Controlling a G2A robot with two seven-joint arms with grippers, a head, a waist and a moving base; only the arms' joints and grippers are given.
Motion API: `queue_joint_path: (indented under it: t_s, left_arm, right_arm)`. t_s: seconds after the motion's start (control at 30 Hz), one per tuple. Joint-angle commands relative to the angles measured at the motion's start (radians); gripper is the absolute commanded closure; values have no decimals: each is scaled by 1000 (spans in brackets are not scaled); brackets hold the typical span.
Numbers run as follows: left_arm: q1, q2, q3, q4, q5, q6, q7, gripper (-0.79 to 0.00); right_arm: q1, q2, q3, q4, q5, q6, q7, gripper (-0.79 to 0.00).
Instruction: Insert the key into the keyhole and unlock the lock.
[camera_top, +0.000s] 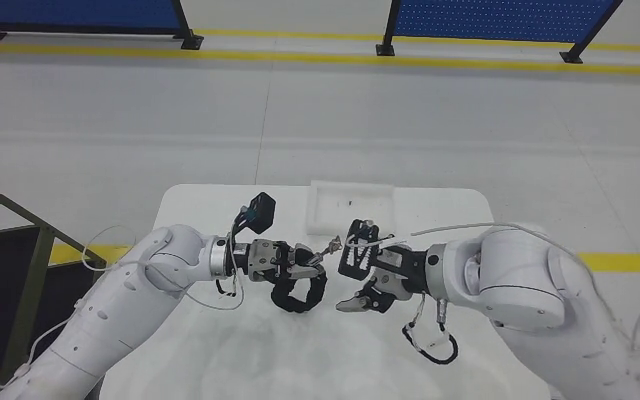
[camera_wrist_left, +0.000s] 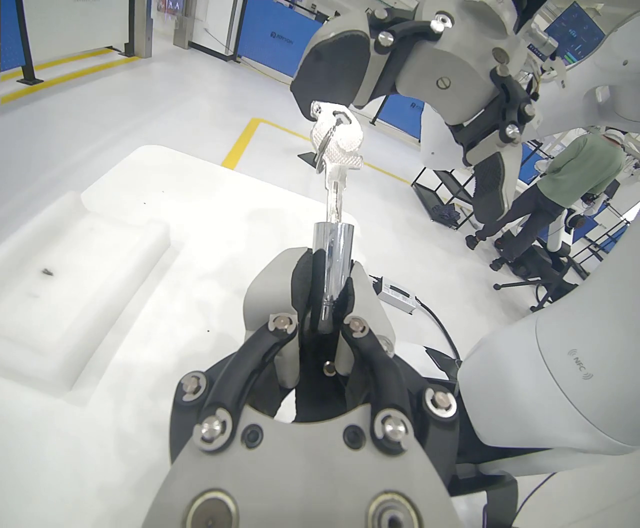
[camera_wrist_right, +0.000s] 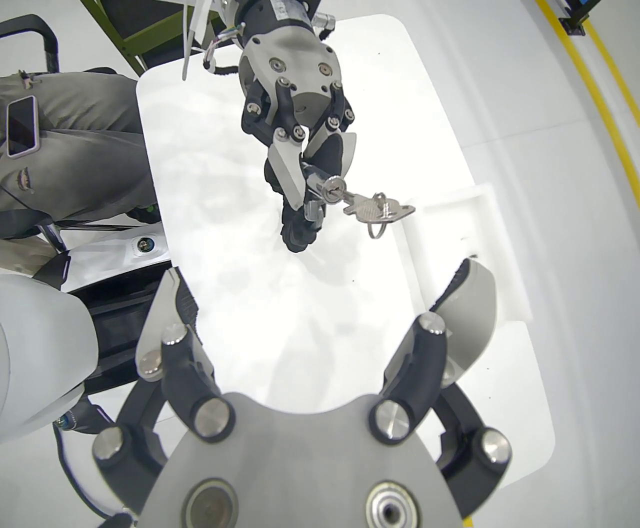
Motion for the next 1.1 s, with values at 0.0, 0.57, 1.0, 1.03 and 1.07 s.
queue_joint_path:
  t_s: [0.0, 0.57, 1.0, 1.03, 1.07]
  left_arm:
    - [-3, -2, 3, 3, -3, 2, -12, 0]
    - [-28, -35, 22, 31, -7, 0, -38, 0]
    - [-14, -38, -2, 25, 23, 0, -36, 0]
    - [-11, -37, -4, 21, 24, 0, -39, 0]
    - [-9, -37, -6, 17, 24, 0, -42, 0]
  right_arm:
    - [2, 1, -5, 16, 2, -41, -14, -785]
    - [107, -12, -183, 53, -36, -123, -40, -785]
    - [144, 11, -145, 121, -88, -270, -149, -785]
    - [151, 19, -156, 129, -105, -297, -176, -785]
    - [158, 26, -166, 138, -119, -327, -206, -785]
